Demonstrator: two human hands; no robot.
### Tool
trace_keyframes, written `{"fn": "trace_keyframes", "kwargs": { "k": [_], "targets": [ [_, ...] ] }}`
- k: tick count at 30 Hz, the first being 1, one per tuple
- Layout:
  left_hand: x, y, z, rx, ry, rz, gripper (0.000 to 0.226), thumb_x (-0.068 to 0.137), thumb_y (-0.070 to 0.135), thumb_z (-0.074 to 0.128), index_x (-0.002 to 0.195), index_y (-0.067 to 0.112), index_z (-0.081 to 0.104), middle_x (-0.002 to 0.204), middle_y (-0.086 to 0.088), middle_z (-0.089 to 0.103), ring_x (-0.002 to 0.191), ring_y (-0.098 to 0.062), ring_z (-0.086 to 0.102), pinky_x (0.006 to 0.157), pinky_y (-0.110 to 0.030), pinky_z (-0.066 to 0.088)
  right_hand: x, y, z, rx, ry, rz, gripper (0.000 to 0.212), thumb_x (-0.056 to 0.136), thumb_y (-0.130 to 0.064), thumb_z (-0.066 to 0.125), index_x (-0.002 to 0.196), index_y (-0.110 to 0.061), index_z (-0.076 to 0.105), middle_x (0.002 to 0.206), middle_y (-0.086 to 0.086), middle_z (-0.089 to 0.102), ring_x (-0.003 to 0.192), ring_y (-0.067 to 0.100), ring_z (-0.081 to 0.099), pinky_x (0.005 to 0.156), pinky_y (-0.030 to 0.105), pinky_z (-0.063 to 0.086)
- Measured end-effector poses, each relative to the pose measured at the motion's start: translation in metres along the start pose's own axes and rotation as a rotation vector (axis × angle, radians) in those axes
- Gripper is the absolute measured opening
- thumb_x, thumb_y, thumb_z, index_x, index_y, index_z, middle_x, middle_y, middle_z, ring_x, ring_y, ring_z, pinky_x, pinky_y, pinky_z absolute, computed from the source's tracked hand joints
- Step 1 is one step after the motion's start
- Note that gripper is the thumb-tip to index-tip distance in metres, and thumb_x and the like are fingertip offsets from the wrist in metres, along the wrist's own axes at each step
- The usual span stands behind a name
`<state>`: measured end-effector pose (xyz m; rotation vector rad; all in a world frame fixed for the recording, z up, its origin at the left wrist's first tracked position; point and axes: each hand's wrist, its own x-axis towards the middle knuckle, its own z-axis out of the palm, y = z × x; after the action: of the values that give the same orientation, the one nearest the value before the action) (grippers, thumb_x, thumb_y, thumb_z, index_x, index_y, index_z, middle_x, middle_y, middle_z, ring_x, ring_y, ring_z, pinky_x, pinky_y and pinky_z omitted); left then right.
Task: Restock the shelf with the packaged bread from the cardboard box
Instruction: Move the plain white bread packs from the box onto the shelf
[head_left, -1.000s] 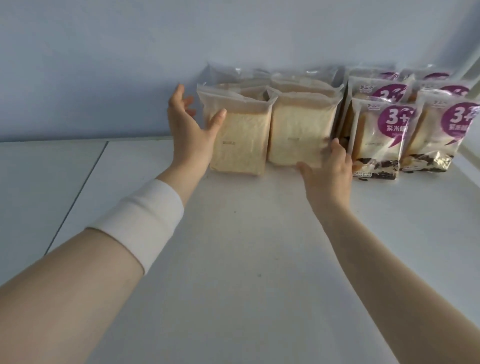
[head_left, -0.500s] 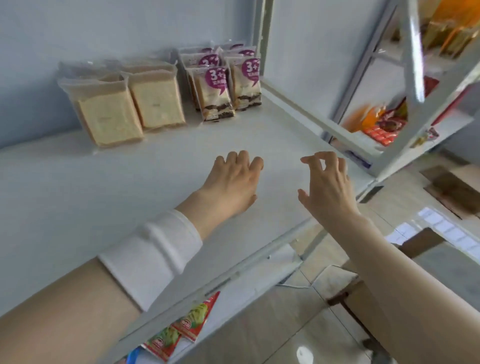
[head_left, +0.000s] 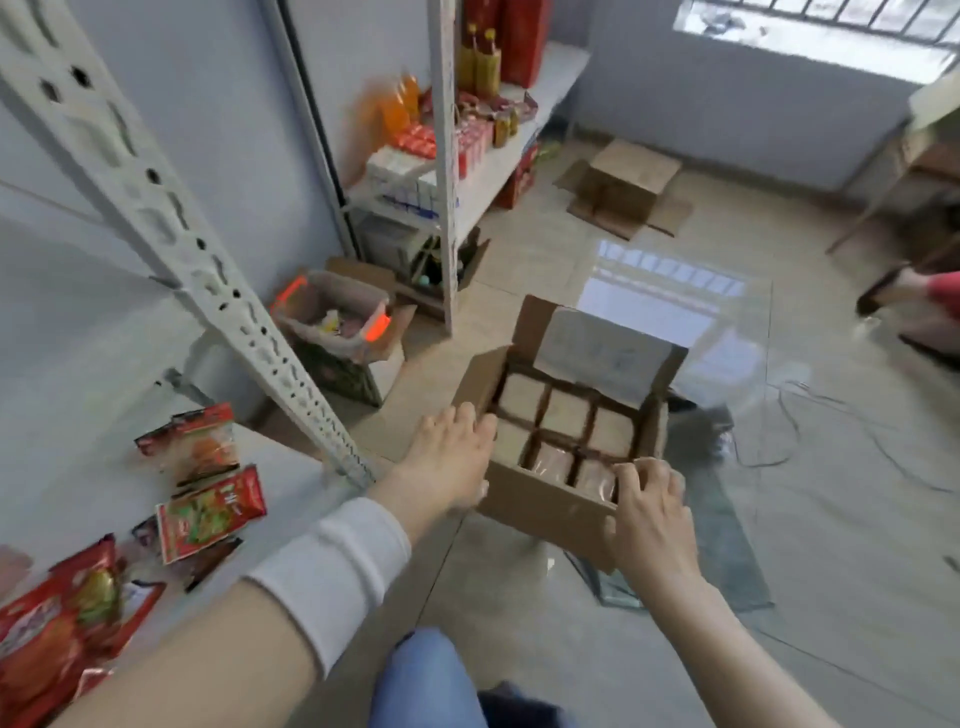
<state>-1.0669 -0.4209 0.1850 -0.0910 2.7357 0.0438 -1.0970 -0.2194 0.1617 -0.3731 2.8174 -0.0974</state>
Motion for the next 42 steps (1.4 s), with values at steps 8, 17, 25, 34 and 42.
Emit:
{"fn": "trace_keyframes", "kwargs": {
  "k": [8, 17, 25, 34, 42],
  "targets": [
    [0.151, 0.044, 0.054, -0.080, -0.191, 0.083, 0.051, 0.082, 0.032, 0.059, 0.123, 0.014, 0.035, 0.124, -0.013, 0.042, 0.115, -0.031, 0.042, 0.093, -0.041, 0.038, 0.105, 0.062, 0.057, -0.024, -0.178, 0.149, 0.041, 0.086, -0.006, 0.049, 0.126, -0.012, 0.040, 0.136, 0.015, 0.031, 0.124, 0.032, 0.032, 0.087, 0.039, 0.044],
    [0.336, 0.067, 0.162, -0.403, -0.401, -0.021, 0.056, 0.088, 0.033, 0.056, 0.134, 0.015, 0.030, 0.132, -0.014, 0.038, 0.122, -0.031, 0.040, 0.100, -0.039, 0.034, 0.245, 0.091, 0.181, 0.478, -0.341, 0.590, 0.053, 0.087, -0.019, 0.060, 0.134, -0.009, 0.037, 0.134, 0.016, 0.035, 0.125, 0.032, 0.038, 0.103, 0.037, 0.036],
    [0.463, 0.084, 0.268, -0.794, -0.171, -0.320, 0.067, 0.086, 0.018, 0.061, 0.140, 0.008, 0.022, 0.137, -0.018, 0.033, 0.120, -0.029, 0.045, 0.099, -0.029, 0.032, 0.350, 0.126, 0.316, 0.999, -0.147, 1.209, 0.069, 0.085, -0.039, 0.061, 0.138, -0.001, 0.036, 0.140, 0.018, 0.044, 0.131, 0.033, 0.040, 0.110, 0.042, 0.031],
    [0.490, 0.098, 0.280, -1.025, 0.034, -0.610, 0.061, 0.082, 0.024, 0.066, 0.128, 0.009, 0.028, 0.126, -0.014, 0.051, 0.115, -0.032, 0.049, 0.097, -0.038, 0.040, 0.374, 0.122, 0.323, 1.295, 0.175, 1.607, 0.061, 0.078, -0.034, 0.071, 0.129, -0.010, 0.048, 0.129, 0.010, 0.055, 0.116, 0.022, 0.054, 0.089, 0.024, 0.041],
    [0.492, 0.078, 0.267, -1.212, -0.051, -0.623, 0.051, 0.075, 0.021, 0.074, 0.113, 0.013, 0.042, 0.085, 0.007, 0.052, 0.070, -0.001, 0.061, 0.058, -0.012, 0.050, 0.385, 0.124, 0.311, 1.409, 0.209, 1.725, 0.075, 0.072, -0.040, 0.075, 0.132, -0.008, 0.045, 0.129, 0.009, 0.055, 0.118, 0.026, 0.054, 0.098, 0.031, 0.042]
  ]
}}
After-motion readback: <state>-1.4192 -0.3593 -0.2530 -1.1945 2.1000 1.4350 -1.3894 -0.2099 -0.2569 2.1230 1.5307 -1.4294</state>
